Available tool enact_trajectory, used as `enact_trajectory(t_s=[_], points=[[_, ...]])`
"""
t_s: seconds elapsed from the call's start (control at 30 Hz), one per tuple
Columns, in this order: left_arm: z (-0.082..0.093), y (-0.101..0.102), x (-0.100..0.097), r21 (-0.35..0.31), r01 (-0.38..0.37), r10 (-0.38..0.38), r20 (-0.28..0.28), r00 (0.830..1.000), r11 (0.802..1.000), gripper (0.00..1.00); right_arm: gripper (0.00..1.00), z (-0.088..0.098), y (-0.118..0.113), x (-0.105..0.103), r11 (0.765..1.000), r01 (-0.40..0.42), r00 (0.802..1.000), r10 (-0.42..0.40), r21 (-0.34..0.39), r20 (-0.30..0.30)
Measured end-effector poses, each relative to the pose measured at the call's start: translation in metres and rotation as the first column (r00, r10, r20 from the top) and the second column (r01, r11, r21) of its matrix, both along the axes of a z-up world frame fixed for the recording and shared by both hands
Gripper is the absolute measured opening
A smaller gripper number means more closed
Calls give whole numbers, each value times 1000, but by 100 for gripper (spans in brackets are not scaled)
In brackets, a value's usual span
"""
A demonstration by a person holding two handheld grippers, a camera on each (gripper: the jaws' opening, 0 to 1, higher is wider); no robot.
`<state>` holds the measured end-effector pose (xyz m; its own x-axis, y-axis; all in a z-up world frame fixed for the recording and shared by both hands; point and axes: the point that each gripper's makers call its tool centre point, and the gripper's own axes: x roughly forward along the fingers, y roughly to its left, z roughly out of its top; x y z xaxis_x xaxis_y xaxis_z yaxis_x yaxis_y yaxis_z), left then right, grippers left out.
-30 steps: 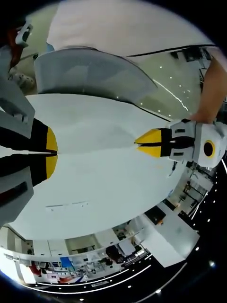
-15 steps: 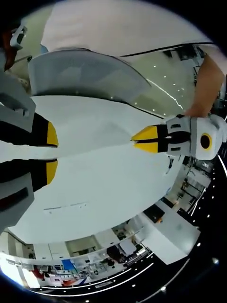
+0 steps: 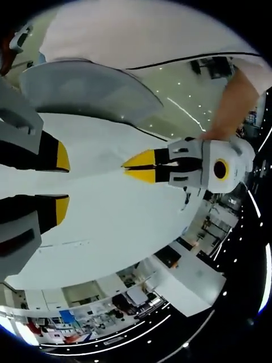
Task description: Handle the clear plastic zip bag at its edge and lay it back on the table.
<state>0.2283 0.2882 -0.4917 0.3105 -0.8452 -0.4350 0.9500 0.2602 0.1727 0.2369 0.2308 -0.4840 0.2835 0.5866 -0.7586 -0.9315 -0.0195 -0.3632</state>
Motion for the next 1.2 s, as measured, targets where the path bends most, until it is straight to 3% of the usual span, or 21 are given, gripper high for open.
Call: enact_trajectory(t_s=[0.4, 1.2], points=[[4, -3, -5, -4, 9, -9, 16, 1000, 1000, 0, 10, -1, 47, -16, 993, -110, 994, 111, 43, -19], [6, 0, -7, -9, 12, -12, 32, 999, 1000, 0, 1, -4, 64, -23, 985, -165, 986, 165, 48, -9]])
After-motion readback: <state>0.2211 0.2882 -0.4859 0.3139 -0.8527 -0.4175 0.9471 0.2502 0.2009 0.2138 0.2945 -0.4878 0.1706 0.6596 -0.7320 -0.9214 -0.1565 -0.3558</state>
